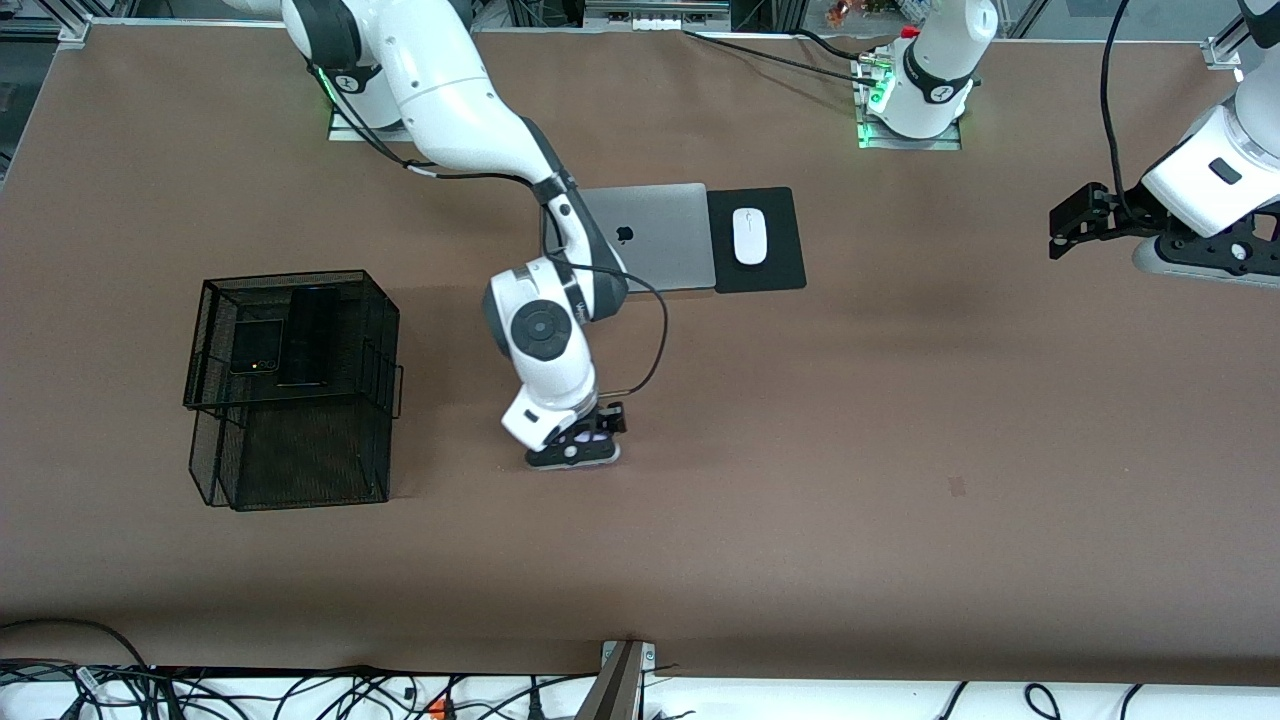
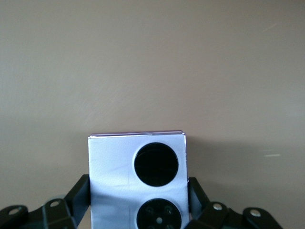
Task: Place phones with both arms
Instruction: 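Lift the white phone and carry it to the basket with the right gripper, then lower the white phone into the basket and open the right gripper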
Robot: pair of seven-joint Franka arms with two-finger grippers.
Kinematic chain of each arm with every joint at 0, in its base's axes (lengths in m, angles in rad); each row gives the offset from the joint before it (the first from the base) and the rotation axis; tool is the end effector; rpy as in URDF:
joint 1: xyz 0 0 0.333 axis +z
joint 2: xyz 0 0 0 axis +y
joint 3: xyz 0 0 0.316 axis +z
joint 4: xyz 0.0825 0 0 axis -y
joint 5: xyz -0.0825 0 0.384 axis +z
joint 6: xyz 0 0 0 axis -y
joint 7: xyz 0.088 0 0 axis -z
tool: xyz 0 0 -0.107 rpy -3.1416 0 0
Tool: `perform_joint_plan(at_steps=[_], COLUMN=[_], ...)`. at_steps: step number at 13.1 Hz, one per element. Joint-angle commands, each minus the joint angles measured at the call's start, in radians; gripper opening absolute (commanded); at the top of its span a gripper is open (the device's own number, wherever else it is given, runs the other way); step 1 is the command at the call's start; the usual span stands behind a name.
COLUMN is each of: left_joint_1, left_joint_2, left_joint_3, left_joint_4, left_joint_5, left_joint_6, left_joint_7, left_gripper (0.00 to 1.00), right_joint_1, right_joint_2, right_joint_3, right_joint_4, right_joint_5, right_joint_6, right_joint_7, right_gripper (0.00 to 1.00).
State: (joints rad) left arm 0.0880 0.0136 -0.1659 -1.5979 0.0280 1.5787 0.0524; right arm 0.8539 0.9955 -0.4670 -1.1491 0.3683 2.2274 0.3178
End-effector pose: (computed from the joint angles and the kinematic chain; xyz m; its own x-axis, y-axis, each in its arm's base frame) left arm 0.5568 -0.0399 0.6050 0.9909 -0.1301 -0.0339 -0.1310 -0.9911 -0.0240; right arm 0.6643 0.4114 0.2427 0.9782 0.0922 0.1863 0.0928 -0.9957 0.0053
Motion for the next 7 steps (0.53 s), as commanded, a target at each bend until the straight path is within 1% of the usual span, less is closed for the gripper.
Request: perform_joint_plan(at_steps=[1, 2, 3, 4, 6, 7], left_joint_1=[0.0, -0.017, -0.058, -0.117, -0.119, -0.119], left_joint_2=[0.002, 0.002, 0.0, -0.001, -0.001, -0.001], left_joint_3=[0.009, 0.022, 0.06, 0.115, 0.118, 0.118], left_joint_4=[0.01, 0.009, 0.007, 0.009, 0.01, 0.01], left_joint_5=[-0.011, -0.011, -0.011, -0.011, -0.013, -0.011], left_joint_6=[0.0, 0.0, -0.003, -0.005, -0.006, -0.005], left_joint_7=[0.014, 0.012, 0.011, -0.002, -0.017, -0.016], left_gripper=[1.0, 1.0, 1.0, 1.0, 1.0, 1.0], right_joint_1=[-0.041, -0.086, -0.143, -0.191, -0.278, -0.318], right_joint_2=[-0.162, -0.202, -0.237, -0.265, -0.278, -0.276], right_joint_3=[-0.079, -0.096, -0.096, -0.096, -0.128, -0.137], right_joint_4=[-0.024, -0.024, -0.024, -0.024, -0.031, -0.05], right_joint_5=[-0.002, 0.004, 0.003, -0.003, -0.005, -0.005], right_joint_6=[-0.177, -0.24, -0.296, -0.345, -0.426, -0.436], right_joint_7=[-0.047, -0.106, -0.164, -0.207, -0.319, -0.369], right_gripper=[0.0, 0.0, 0.0, 0.01, 0.04, 0.04])
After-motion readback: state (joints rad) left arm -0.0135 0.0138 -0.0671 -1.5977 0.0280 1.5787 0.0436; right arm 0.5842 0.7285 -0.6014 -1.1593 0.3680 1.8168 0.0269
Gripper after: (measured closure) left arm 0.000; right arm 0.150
